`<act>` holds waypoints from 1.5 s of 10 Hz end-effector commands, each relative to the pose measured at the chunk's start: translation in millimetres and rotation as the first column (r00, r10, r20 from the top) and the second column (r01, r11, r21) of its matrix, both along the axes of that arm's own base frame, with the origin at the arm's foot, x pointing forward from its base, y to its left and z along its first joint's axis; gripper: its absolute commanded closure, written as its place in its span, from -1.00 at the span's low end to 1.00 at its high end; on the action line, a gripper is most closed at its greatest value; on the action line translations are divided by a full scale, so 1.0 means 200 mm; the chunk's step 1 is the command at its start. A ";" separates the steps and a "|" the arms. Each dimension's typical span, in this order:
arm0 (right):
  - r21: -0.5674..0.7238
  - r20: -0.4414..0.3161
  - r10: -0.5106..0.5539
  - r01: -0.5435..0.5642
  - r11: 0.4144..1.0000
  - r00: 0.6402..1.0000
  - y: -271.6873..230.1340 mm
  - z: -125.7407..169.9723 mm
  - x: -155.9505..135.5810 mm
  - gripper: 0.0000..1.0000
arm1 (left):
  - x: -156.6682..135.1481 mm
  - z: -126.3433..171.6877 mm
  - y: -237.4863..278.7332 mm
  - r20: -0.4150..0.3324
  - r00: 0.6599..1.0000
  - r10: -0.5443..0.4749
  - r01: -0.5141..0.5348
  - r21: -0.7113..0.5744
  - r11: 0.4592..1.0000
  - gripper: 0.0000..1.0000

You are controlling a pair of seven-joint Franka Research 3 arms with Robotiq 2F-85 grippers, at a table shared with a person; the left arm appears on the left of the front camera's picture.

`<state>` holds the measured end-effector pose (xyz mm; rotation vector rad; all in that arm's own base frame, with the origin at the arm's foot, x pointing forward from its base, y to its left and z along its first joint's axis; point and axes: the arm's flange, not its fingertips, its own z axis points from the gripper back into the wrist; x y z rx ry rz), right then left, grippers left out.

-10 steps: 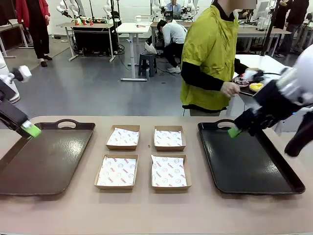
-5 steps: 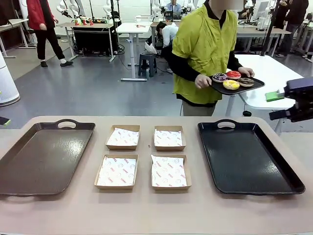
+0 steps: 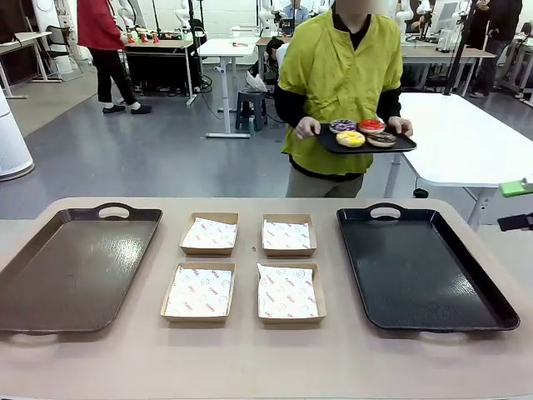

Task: Individually package the donuts and arrange them on the tray.
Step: Pick up one Paper togo box.

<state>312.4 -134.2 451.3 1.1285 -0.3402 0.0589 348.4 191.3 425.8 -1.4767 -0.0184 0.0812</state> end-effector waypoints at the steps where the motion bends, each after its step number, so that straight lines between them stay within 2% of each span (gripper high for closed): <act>1: 0.042 0.014 0.000 -0.001 0.999 1.000 -0.15 -0.02 -0.02 -1.00 | 0.01 0.01 0.09 -0.011 0.999 0.043 -0.043 -0.011 0.999 -1.00; 4: 0.104 0.040 -0.018 0.014 0.994 0.999 -0.25 -0.02 -0.08 -1.00 | -0.02 0.00 0.11 -0.013 0.998 0.060 -0.059 0.078 0.995 -1.00; 5: 0.110 0.047 -0.009 0.004 0.994 0.999 -0.26 -0.01 -0.09 -1.00 | -0.02 -0.02 0.13 -0.015 0.998 0.056 -0.055 0.015 0.998 -1.00; 6: 0.069 0.007 -0.032 0.031 0.997 0.999 -0.24 -0.03 -0.10 -1.00 | -0.02 -0.02 0.13 -0.015 0.998 0.056 -0.055 0.015 0.998 -1.00; 15: 0.069 0.007 -0.032 0.031 0.997 0.999 -0.24 -0.03 -0.10 -1.00 | -0.02 -0.02 0.13 -0.015 0.998 0.056 -0.055 0.015 0.998 -1.00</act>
